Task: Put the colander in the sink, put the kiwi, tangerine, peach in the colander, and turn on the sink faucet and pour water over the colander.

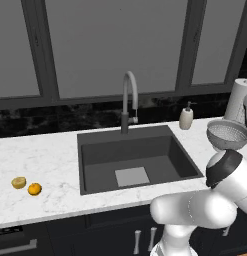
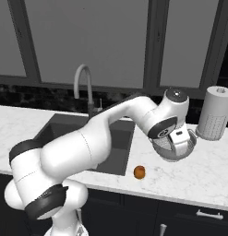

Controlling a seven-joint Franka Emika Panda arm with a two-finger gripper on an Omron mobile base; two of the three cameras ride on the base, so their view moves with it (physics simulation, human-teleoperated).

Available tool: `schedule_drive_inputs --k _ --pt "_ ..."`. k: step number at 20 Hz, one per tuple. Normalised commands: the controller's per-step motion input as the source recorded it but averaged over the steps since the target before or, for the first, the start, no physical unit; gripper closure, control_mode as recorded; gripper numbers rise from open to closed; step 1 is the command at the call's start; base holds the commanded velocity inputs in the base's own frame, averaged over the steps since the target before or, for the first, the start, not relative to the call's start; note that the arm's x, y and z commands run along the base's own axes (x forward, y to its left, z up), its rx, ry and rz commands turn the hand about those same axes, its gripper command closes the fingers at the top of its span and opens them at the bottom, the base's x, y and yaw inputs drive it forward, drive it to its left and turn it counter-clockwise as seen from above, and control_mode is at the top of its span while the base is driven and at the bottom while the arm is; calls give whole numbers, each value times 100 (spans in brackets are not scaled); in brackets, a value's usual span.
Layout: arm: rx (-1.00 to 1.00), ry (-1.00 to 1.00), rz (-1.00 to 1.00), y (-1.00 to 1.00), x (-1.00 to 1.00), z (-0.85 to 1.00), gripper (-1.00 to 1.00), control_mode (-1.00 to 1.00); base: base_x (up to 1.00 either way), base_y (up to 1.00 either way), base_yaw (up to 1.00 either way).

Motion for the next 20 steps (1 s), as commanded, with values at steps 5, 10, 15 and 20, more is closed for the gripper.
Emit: schedule_drive_inputs --k 5,10,15,20 --pt "3 -5 -5 -22 3 -47 -100 -100 0 0 0" --pt "0 -1 -5 -26 22 -44 -100 -100 0 0 0" --pt "3 0 0 -26 31 -28 -100 -100 0 0 0" --pt "6 0 0 -24 30 -20 -100 -100 0 0 0"
